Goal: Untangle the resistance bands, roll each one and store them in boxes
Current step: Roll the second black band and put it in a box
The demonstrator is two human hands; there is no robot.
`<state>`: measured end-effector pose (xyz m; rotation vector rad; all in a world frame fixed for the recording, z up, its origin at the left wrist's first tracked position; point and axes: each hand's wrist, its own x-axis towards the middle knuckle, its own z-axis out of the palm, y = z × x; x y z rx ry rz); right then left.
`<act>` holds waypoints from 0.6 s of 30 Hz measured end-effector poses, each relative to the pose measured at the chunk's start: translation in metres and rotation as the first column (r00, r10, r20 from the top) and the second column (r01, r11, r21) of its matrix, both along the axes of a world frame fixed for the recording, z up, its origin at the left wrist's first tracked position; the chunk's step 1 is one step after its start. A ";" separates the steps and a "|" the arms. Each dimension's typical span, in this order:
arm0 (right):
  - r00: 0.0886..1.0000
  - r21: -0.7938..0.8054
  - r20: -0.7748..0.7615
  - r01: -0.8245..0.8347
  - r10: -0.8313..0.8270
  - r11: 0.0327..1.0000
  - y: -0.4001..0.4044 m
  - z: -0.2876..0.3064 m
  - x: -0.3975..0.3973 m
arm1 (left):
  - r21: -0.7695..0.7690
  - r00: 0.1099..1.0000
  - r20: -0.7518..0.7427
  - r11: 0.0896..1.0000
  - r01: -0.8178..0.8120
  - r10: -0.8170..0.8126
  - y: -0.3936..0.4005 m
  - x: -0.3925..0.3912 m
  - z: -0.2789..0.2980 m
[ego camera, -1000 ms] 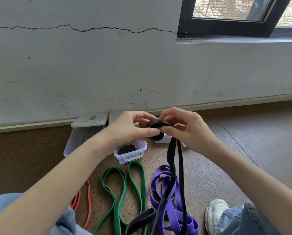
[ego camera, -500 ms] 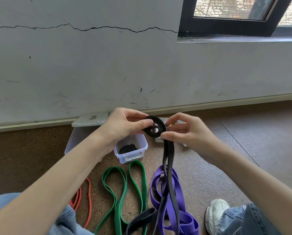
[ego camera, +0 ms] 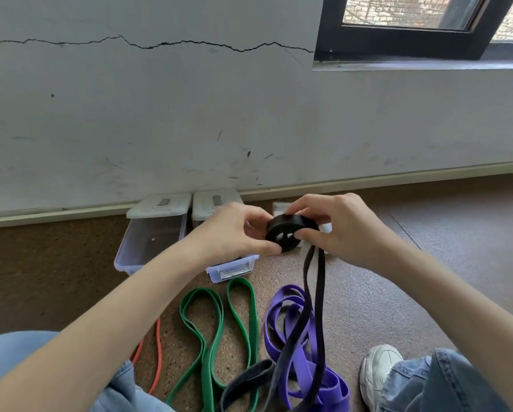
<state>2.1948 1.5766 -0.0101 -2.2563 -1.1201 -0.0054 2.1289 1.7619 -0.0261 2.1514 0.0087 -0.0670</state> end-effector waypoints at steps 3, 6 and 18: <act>0.999 0.011 -0.007 -0.036 0.036 0.999 0.002 -0.004 -0.001 | 0.035 0.999 0.035 0.999 0.005 -0.006 -0.005 -0.002 -0.005; 0.973 0.190 -0.230 0.041 0.004 0.981 0.001 -0.005 0.000 | -0.090 0.997 0.050 0.994 -0.062 0.066 -0.009 -0.005 -0.007; 0.793 0.521 -0.597 0.272 0.118 0.809 0.014 -0.013 -0.010 | -0.718 0.977 -0.053 0.673 -0.181 0.206 -0.007 -0.002 -0.006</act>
